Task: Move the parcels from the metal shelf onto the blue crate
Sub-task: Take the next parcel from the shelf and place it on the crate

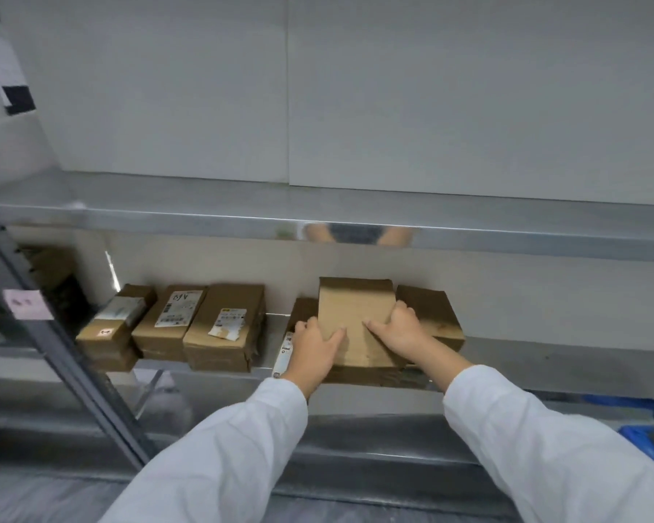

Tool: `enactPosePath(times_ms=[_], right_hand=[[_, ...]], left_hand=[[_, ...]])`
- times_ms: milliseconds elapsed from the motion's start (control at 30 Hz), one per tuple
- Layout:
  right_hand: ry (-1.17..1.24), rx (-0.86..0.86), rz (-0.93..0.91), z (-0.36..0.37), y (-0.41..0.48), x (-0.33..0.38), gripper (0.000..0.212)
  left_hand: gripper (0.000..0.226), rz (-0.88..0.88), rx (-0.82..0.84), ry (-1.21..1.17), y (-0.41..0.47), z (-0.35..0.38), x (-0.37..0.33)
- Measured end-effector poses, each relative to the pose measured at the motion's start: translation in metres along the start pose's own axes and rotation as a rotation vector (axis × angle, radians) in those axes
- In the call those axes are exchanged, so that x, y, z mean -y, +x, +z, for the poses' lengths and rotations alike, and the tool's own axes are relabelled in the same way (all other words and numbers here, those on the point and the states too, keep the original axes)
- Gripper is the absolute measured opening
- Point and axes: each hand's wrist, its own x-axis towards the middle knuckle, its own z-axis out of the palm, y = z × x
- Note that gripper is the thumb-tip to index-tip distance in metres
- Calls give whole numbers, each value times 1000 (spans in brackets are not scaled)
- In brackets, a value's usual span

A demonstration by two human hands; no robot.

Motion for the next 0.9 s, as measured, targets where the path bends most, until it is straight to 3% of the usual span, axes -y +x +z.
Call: enactPosePath(times_ms=[300,467,633,767,900], right_hand=[[76,93,-53,-11,-115,-70,45],[192,313,-102,-19,-167,-98,42],[330,289,-93,-27,-193,-100,27],[344,296,-128,-31,-204,-99,42],[282,328,-115,-32,-207,-94,59]], left_hand=[[55,-101,-118,-54,-146,38,8],[40,-149,-166,-260,-211,47,16],[38,-94,-248,-290,-241,34,17],[35,-59,-254,-340,-250,26,15],[16,-89,-209,-288,-250,22,13]])
